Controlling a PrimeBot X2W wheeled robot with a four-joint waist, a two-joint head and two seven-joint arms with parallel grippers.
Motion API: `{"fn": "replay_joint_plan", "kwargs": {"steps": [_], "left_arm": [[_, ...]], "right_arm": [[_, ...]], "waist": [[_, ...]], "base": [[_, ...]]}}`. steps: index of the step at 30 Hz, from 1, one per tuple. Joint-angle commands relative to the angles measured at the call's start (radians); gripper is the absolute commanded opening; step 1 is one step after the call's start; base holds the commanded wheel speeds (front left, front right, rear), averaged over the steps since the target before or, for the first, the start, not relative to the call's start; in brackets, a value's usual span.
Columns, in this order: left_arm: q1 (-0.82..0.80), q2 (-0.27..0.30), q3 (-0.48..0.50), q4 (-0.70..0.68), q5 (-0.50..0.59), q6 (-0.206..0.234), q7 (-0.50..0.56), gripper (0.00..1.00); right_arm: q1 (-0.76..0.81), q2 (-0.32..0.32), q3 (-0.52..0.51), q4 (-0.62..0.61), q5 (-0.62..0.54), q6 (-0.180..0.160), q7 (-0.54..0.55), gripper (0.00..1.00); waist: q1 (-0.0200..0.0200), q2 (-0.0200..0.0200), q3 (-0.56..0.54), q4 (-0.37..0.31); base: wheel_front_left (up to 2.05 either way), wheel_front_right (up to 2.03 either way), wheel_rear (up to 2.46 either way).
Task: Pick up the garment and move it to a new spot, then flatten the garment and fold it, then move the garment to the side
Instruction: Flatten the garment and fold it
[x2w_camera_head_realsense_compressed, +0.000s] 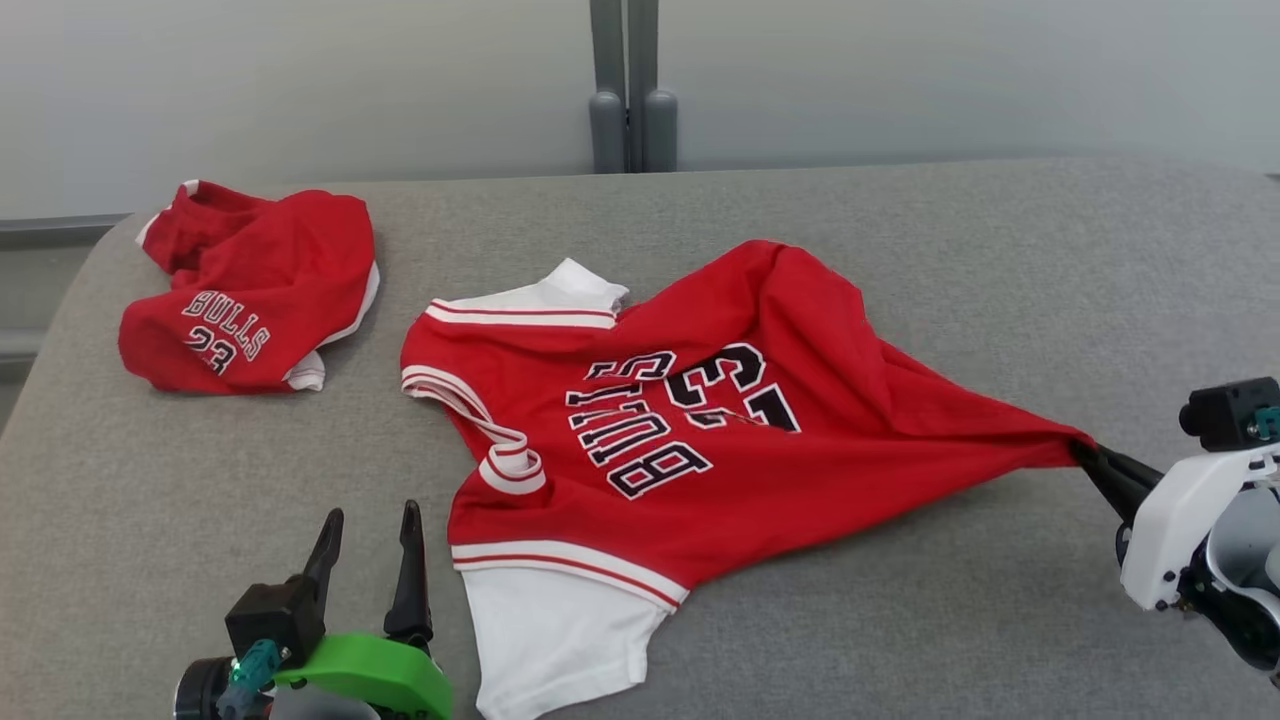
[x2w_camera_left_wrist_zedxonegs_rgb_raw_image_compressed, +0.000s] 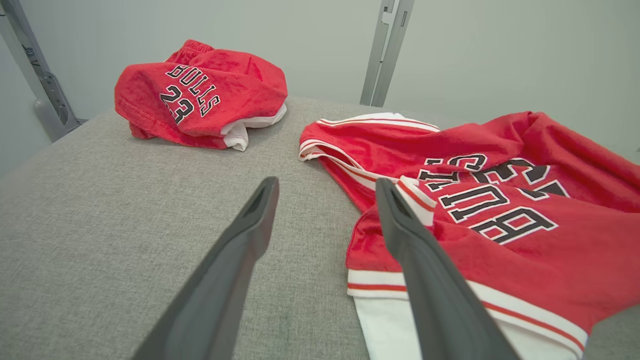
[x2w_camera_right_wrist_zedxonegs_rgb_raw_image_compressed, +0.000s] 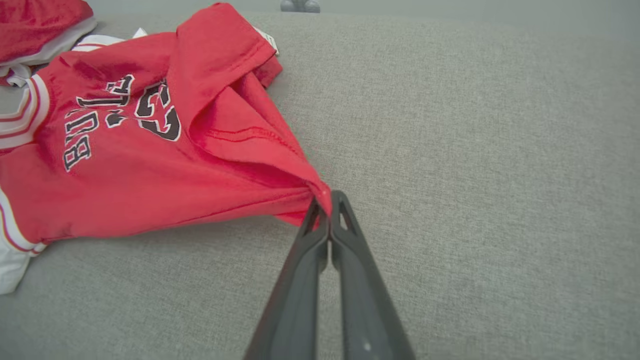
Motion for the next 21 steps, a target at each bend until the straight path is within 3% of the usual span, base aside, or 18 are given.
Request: {"fn": "replay_joint_plan", "kwargs": {"steps": [1,5,6,7,8,15,21], "left_arm": [[-0.013,0.011,0.002,-0.004,0.007,0.003,0.001,1.0],[-0.028,0.013,-0.002,-0.008,0.006,0.005,0.002,1.0],[-0.032,0.012,-0.003,-0.008,0.005,0.005,0.002,1.0],[-0.033,0.012,-0.004,-0.007,0.004,0.005,0.003,1.0],[-0.036,0.012,-0.006,-0.004,0.003,0.005,0.003,1.0],[-0.036,0.018,-0.005,0.001,-0.003,0.009,0.0,1.0],[-0.013,0.021,0.002,-0.006,-0.011,0.019,-0.005,1.0]], "right_arm": [[0.026,0.006,-0.014,0.007,0.008,0.0,0.004,0.0],[0.073,0.029,-0.045,0.02,0.023,0.0,0.012,0.0],[0.085,0.035,-0.054,0.026,0.028,0.0,0.013,0.12],[0.092,0.039,-0.06,0.033,0.025,0.0,0.014,0.37],[0.099,0.043,-0.067,0.043,0.017,0.0,0.013,1.0],[0.13,0.059,-0.115,0.08,-0.003,0.0,0.022,1.0],[0.157,0.048,-0.214,0.048,-0.036,0.0,-0.064,1.0]], "waist": [[0.0,-0.0001,0.023,-0.033],[0.0,-0.0001,0.042,-0.049],[0.0,-0.0001,0.045,-0.051],[0.0,-0.0001,0.046,-0.052],[0.0,-0.0001,0.047,-0.054],[0.0,-0.0001,0.038,-0.051],[0.0,-0.0001,0.016,-0.043]], "base": [[0.0,0.0,0.0],[0.0,0.0,0.0],[0.0,0.0,0.0],[0.0,0.0,0.0],[0.0,0.0,0.0],[0.0,0.0,0.0],[0.0,0.0,0.0]]}}
